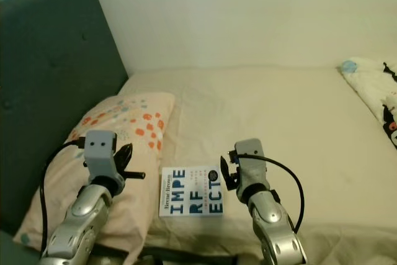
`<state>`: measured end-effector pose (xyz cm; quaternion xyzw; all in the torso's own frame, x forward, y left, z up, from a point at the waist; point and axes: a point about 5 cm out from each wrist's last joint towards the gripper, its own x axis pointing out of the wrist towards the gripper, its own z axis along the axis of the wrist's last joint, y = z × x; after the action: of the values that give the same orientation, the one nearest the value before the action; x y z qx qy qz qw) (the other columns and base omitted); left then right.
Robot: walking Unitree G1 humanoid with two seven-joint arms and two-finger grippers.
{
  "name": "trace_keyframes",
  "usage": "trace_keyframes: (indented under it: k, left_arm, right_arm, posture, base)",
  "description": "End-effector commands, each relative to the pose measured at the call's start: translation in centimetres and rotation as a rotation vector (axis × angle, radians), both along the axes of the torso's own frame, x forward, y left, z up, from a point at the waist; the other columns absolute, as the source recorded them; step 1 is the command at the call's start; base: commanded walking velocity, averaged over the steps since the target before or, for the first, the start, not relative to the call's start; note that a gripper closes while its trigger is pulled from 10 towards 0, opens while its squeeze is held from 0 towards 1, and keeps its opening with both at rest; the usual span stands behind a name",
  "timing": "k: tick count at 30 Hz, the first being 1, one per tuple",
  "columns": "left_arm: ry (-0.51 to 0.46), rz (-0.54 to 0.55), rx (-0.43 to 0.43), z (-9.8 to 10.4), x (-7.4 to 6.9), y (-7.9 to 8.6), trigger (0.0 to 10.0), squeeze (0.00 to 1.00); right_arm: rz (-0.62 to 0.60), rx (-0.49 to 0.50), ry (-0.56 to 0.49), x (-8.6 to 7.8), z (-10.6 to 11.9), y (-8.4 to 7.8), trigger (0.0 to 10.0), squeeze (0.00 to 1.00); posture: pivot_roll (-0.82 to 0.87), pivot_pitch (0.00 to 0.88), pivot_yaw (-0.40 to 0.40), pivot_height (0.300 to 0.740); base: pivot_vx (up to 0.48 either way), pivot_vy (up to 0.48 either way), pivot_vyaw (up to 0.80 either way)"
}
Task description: Clean up the room
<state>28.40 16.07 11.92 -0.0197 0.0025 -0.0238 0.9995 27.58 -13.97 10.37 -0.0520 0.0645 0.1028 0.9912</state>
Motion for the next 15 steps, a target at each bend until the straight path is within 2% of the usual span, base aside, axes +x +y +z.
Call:
trace_keyframes:
  k: [1,9,15]
  left_arm:
    - [0.013,0.008,0.021,-0.09,-0.22,0.53,10.0,0.0]
    - [0.004,0.016,0.033,-0.05,-0.16,0.63,10.0,0.0]
    - [-0.001,0.007,0.05,-0.06,-0.15,0.48,10.0,0.0]
  right_arm:
    - [-0.003,0.0,-0.003,-0.11,-0.32,0.03,10.0,0.0]
    - [0.003,0.004,-0.019,-0.08,-0.23,0.05,10.0,0.0]
    - [0.01,0.006,-0.019,-0.2,-0.32,0.08,10.0,0.0]
  posture:
    - [-0.09,0.012,0.035,0.703]
    - [-0.1,0.0,0.029,0.738]
    - [-0.1,0.0,0.023,0.74]
  base:
    - [0.0,0.0,0.0]
    - [0.0,0.0,0.0]
    - [0.0,0.0,0.0]
